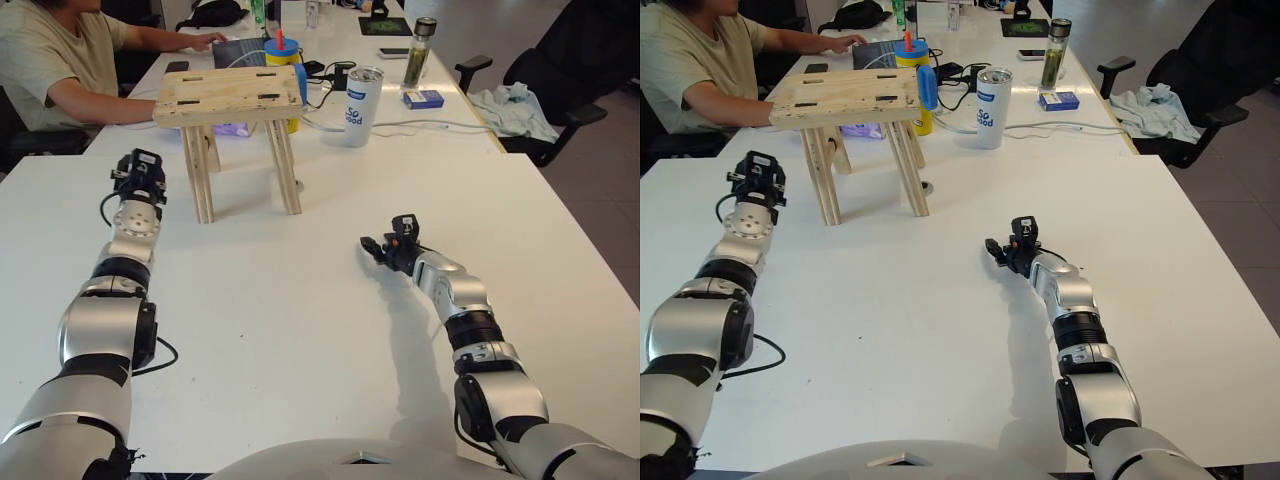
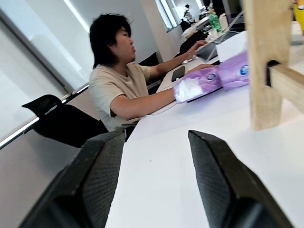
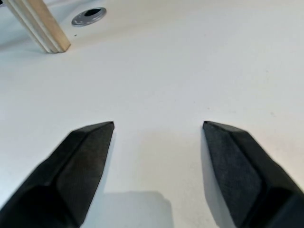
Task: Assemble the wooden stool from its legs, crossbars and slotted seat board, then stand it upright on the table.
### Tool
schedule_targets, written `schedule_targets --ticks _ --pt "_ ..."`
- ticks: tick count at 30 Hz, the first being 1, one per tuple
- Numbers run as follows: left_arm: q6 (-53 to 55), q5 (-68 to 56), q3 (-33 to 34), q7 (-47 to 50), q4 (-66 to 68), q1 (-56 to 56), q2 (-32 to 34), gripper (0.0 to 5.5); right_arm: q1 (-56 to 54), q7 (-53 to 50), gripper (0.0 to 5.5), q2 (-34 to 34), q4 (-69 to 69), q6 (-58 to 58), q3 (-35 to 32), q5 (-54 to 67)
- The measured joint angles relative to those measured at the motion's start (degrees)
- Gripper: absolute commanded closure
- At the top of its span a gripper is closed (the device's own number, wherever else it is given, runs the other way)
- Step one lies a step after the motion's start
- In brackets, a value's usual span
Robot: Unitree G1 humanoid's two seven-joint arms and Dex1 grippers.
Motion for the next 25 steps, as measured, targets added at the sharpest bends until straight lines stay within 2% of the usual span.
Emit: schedule_targets --ticks 3,6,12,19,25 --pt "-2.9 -3.1 3.5 1.3 -1.1 1.4 0.1 3.05 0.0 -0.1 2.00 0.8 0.4 -1.7 -0.4 0.0" --pt "-7.2 -6.0 6.0 2.0 -4.7 6.1 -3.5 3.05 0.2 -0.6 2.00 2.0 0.6 -5.6 -1.5 0.0" --pt "-9.3 -5.9 2.5 1.4 -18.0 15.4 -16.0 3.05 -0.2 -4.3 2.00 2.5 2.3 -14.2 -4.5 -0.3" --pt "-1.7 -7.1 -1.3 0.1 -39.0 23.6 -27.0 3.05 -3.5 -6.4 2.00 2.3 6.1 -20.5 -8.6 0.1" --pt "3.4 -6.4 -1.9 1.3 -46.8 25.6 -29.5 3.05 -6.0 -7.6 2.00 3.1 8.5 -24.3 -8.5 -0.5"
